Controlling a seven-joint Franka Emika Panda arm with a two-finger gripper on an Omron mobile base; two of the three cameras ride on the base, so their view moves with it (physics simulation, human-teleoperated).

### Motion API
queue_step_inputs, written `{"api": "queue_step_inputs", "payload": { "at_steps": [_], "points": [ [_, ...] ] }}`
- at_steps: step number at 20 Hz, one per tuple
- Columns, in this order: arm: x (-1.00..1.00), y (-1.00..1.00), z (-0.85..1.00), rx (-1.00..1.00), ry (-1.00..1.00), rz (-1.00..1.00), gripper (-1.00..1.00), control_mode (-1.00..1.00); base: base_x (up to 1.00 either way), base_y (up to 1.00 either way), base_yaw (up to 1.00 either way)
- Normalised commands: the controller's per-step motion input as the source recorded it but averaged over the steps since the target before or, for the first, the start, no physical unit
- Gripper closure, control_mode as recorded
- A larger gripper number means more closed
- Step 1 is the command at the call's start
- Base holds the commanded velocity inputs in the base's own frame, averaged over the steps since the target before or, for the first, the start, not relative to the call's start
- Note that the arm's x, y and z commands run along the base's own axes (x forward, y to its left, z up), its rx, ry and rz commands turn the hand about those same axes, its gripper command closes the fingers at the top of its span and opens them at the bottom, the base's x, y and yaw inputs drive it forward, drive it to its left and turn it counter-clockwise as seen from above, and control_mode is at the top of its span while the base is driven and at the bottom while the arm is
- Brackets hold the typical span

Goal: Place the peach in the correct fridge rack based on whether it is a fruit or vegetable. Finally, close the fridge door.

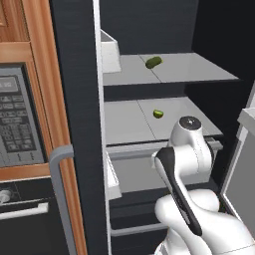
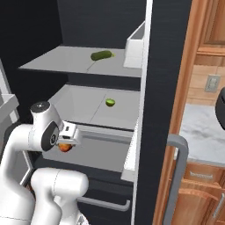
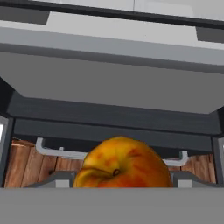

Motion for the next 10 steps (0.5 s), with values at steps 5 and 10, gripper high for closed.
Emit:
{"api": "queue_step_inputs", "payload": {
  "at_steps": [5,10],
  "points": [
    [0.0,0.0,0.0,0.0,0.0,0.0,1.0,1.0,0.56,-0.1,0.0],
    [0.69,-0.03,0.71,0.0,-0.26,0.0,1.0,-1.0,0.0,0.0,0.0]
  ]
}}
